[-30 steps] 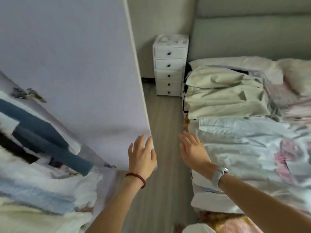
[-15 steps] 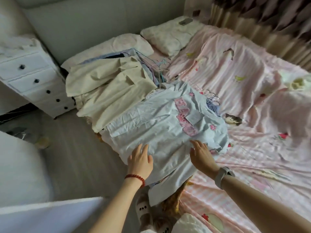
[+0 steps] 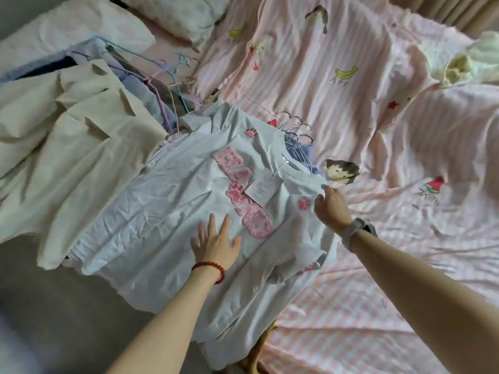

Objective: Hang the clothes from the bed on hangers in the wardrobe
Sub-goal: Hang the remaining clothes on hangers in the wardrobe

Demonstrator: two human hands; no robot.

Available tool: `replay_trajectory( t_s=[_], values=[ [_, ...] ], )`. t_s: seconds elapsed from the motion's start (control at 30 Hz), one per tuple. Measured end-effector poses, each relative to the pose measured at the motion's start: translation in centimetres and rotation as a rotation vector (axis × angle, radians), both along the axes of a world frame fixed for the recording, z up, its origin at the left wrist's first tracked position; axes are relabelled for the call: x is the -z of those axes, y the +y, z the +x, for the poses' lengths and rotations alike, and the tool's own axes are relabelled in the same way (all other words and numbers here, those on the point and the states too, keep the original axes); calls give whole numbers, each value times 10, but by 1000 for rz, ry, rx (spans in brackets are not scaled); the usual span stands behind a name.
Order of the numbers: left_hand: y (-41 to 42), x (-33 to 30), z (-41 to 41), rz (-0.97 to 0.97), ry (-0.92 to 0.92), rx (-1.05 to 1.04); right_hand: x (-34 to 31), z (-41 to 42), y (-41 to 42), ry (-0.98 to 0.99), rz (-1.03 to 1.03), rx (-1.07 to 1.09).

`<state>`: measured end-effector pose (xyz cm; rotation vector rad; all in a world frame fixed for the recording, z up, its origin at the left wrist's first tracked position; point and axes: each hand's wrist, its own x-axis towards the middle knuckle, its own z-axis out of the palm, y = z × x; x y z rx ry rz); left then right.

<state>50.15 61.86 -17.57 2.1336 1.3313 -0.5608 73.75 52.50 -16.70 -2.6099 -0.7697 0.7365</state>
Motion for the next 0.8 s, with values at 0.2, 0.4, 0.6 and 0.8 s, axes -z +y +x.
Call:
replay_trajectory(
  t_s=[0.2,0.4,0.6,0.8],
  values=[
    [-3,42,16,-54,157,25,48,49,38,201,-12,162],
    [5,47,11,-168,179,27,61,66,46,212,-20,301],
    [22,14,26,-36,-95,-123,21,40,41,112,298,370],
    [73,-58,57,650,-544,107,-18,-8,-2,-5,531,119]
  ],
)
